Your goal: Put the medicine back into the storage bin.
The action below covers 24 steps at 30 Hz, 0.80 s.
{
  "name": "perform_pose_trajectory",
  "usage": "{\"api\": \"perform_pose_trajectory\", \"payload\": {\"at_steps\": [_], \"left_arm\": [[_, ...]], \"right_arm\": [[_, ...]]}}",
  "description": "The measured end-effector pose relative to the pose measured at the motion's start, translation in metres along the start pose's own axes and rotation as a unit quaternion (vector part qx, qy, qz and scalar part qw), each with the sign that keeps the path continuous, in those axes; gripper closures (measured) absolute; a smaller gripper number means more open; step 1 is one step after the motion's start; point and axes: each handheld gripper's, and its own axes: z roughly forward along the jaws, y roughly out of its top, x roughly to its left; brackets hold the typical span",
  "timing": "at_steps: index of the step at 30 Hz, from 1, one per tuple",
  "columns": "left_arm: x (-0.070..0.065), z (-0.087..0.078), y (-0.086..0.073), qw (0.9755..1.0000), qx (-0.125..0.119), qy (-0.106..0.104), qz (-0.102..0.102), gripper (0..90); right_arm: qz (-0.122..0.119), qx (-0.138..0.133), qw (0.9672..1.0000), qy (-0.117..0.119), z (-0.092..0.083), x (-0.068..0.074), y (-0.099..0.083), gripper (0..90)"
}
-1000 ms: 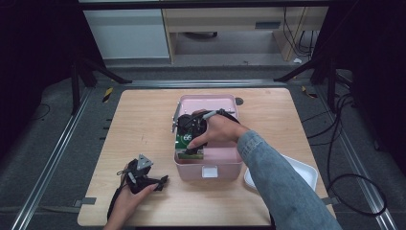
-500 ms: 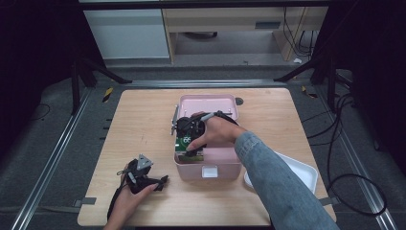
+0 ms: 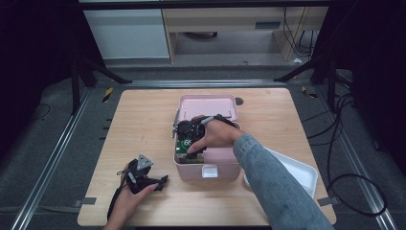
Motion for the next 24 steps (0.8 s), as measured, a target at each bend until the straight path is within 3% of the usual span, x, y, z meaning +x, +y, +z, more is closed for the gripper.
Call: {"api": "perform_pose_trajectory", "payload": {"at_steps": [24], "left_arm": [[0.0, 0.0, 0.0, 1.0, 0.0, 0.0, 0.0, 0.0]], "right_arm": [[0.001, 0.007, 0.9998, 0.017, 0.033, -0.003, -0.009, 16.1]]}}
